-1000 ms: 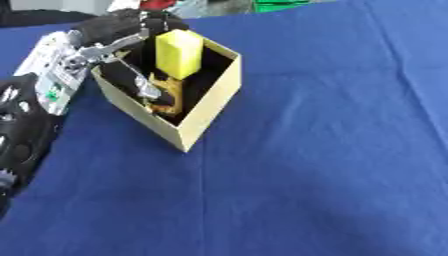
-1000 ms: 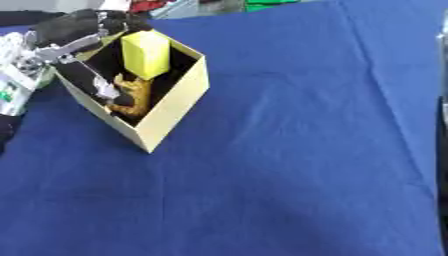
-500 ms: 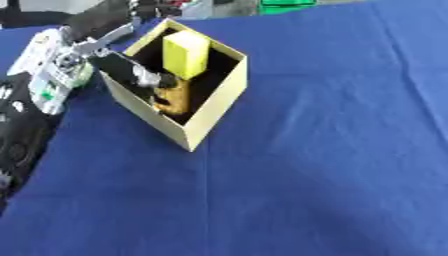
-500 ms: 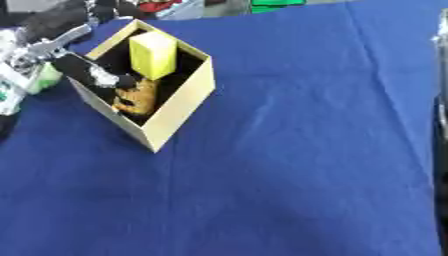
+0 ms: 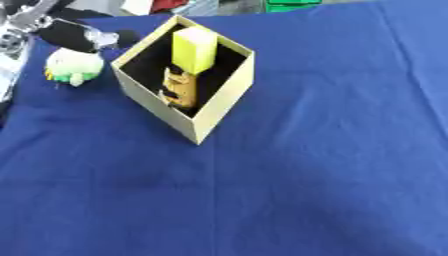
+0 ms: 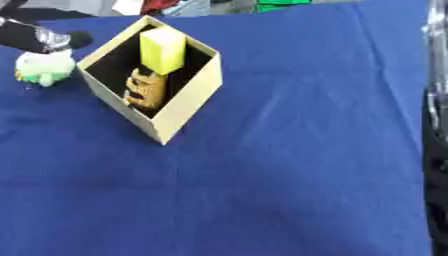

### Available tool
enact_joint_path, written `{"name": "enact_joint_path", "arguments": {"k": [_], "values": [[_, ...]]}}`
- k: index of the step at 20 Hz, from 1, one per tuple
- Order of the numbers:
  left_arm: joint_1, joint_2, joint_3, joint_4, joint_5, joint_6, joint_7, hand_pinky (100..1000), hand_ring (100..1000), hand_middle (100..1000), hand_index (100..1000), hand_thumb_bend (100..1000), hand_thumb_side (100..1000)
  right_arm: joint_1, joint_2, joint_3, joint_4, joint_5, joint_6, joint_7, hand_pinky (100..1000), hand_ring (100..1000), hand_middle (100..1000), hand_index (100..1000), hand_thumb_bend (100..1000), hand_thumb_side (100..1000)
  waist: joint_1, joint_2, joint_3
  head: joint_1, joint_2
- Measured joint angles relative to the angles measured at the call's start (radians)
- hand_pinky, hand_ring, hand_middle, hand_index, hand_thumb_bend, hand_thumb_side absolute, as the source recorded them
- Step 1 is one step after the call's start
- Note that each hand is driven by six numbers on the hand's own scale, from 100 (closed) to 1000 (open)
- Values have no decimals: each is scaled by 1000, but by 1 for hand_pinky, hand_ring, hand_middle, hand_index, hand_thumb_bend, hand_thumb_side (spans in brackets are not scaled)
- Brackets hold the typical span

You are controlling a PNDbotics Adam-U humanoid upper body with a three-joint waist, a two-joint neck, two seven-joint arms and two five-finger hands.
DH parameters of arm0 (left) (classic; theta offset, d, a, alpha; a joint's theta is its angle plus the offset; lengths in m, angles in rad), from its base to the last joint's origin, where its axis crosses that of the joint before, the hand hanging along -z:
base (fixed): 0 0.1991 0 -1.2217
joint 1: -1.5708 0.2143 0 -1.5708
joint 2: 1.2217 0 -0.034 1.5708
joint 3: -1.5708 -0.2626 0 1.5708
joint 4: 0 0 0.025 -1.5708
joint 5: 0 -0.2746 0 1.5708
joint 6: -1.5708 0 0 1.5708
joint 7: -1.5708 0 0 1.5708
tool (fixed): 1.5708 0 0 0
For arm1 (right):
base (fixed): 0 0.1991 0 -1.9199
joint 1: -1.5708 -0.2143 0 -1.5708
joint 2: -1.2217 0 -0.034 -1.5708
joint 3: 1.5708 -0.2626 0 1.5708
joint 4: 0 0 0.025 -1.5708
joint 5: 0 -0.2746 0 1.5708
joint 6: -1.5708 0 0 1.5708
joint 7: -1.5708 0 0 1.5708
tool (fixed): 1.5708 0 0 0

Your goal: Pick up objects on the table and place them in the box.

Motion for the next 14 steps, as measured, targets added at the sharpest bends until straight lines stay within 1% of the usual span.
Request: {"name": "enact_joint_path", "arguments": {"k": [5, 8, 11, 14], "values": [[44, 46, 20, -6, -2, 23, -1, 836, 855, 812, 901, 632, 763, 2, -14, 3, 0, 15, -43, -34, 904, 969, 786, 921, 100, 730, -4, 0, -1, 0, 3], [56, 66, 28, 3, -21, 31, -6, 838, 858, 813, 905, 644, 737, -2, -24, 7, 1, 15, -71, -55, 905, 968, 786, 919, 100, 733, -7, 6, -5, 1, 2], [60, 77, 32, 23, -44, 32, -31, 845, 863, 818, 925, 680, 705, -9, -31, 7, 7, 15, -85, -65, 907, 969, 785, 918, 100, 739, -11, 18, -6, 2, -6], [58, 83, 37, 53, -73, 31, -94, 853, 871, 827, 936, 731, 667, -16, -36, 7, 13, 15, -86, -69, 910, 971, 785, 917, 100, 744, -11, 29, -11, 4, -16]]}}
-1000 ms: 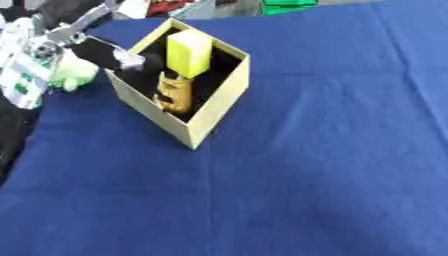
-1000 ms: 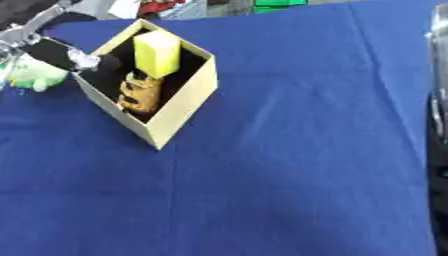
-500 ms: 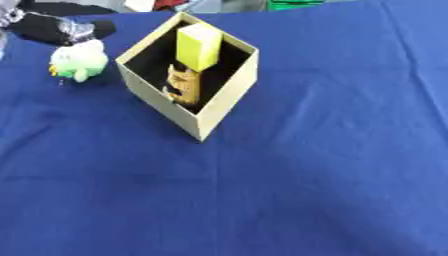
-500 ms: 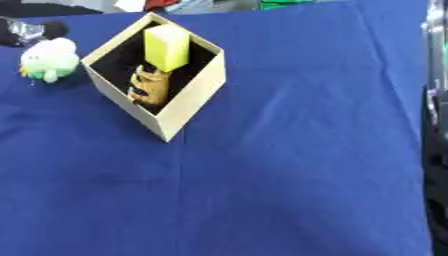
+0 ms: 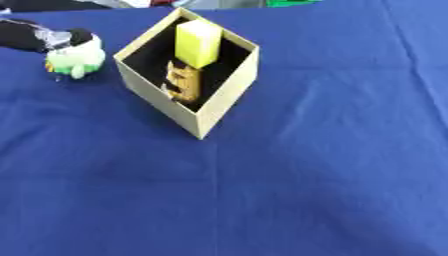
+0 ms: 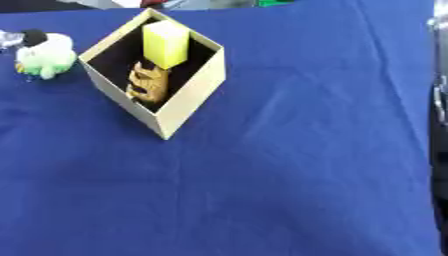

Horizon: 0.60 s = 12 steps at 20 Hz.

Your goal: Pick up objects on the table and place them in the box.

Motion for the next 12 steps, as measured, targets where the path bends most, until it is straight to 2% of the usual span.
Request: {"name": "enact_joint_path", "arguments": {"k": [6, 11, 12], "values": [[-41, 0, 18, 76, -81, 21, -112, 867, 899, 862, 977, 832, 689, -10, -2, 0, 7, 0, 10, 0, 914, 972, 783, 914, 100, 747, -3, 16, -8, 12, -18], [-75, -3, 23, 127, -164, 44, -152, 869, 903, 865, 980, 837, 674, -17, -2, 0, 9, 0, 17, 2, 915, 973, 784, 914, 100, 748, -4, 20, -13, 20, -26], [-79, -5, 24, 134, -179, 47, -154, 865, 905, 866, 983, 815, 652, -17, -2, 0, 9, 0, 18, 3, 917, 974, 783, 913, 100, 749, -4, 20, -14, 21, -27]]}}
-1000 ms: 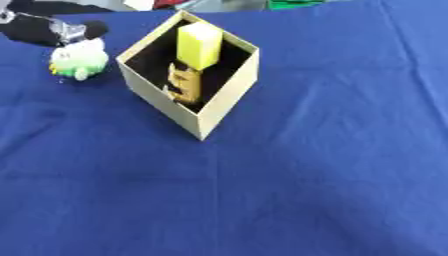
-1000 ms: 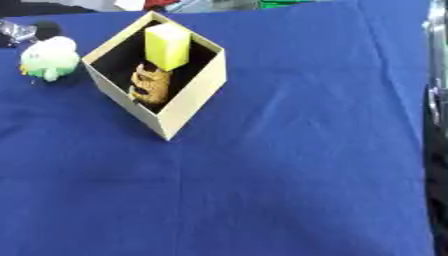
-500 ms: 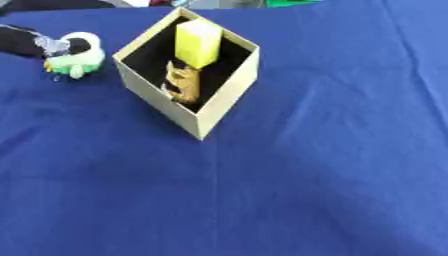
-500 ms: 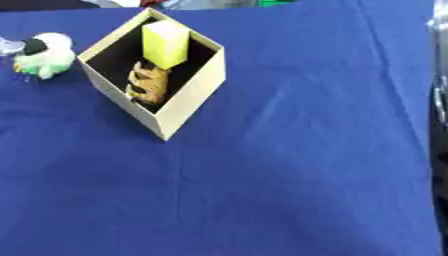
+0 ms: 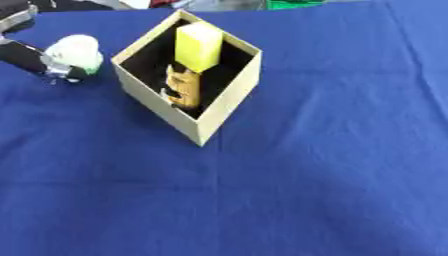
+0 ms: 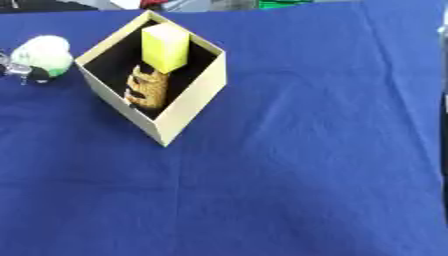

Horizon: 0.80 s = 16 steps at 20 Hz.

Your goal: Pick up objects on the table and place them in the box.

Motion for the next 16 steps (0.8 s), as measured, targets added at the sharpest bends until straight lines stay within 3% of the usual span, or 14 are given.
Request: {"name": "enact_joint_path", "arguments": {"k": [16], "values": [[-31, -31, 6, 92, -139, 101, -119, 863, 898, 849, 955, 711, 626, 1, 1, 0, -1, 0, 14, -4, 924, 979, 783, 914, 100, 756, 5, 2, -10, 7, -13]]}}
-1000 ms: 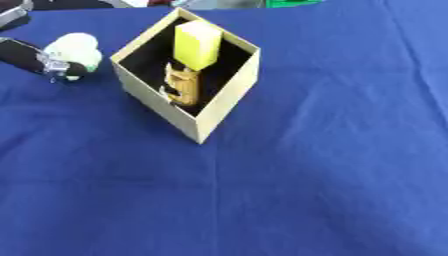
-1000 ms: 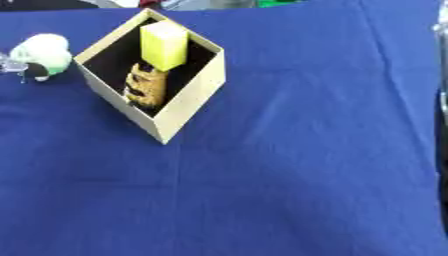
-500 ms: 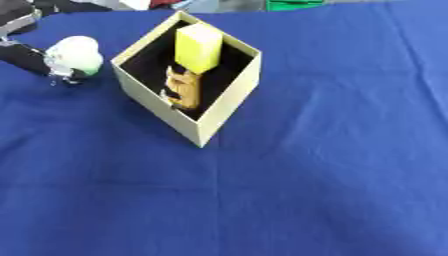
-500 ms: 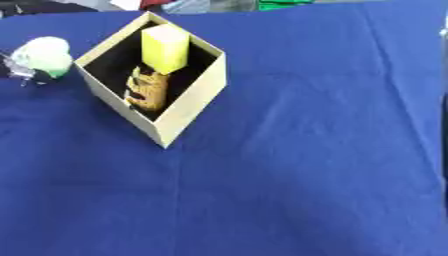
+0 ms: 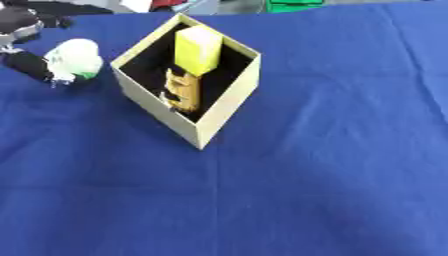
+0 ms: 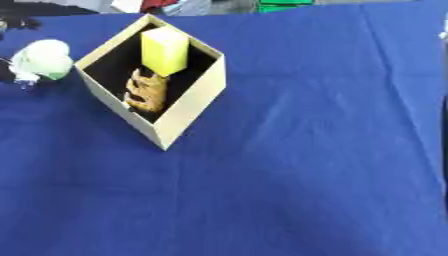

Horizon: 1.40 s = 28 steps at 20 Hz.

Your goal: Pick up objects on the table and place them in the box.

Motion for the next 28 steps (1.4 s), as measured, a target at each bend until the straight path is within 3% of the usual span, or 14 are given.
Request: {"name": "enact_joint_path", "arguments": {"k": [12, 23, 28], "values": [[-4, -9, 13, 45, -28, 27, -17, 833, 856, 801, 889, 468, 579, 0, 7, 0, -3, -6, 4, -3, 927, 982, 783, 916, 100, 758, 1, 8, -10, 14, -13], [-6, -16, 9, 45, -8, 28, -10, 801, 802, 765, 852, 118, 336, 9, 7, -1, -3, -8, 9, 0, 928, 983, 784, 918, 100, 759, 3, 10, -8, 11, -12], [-6, -16, 1, 30, -2, 23, -17, 766, 767, 737, 824, 100, 251, 14, 9, -1, -4, -8, 11, -2, 928, 984, 784, 917, 100, 759, 3, 5, -7, 9, -11]]}}
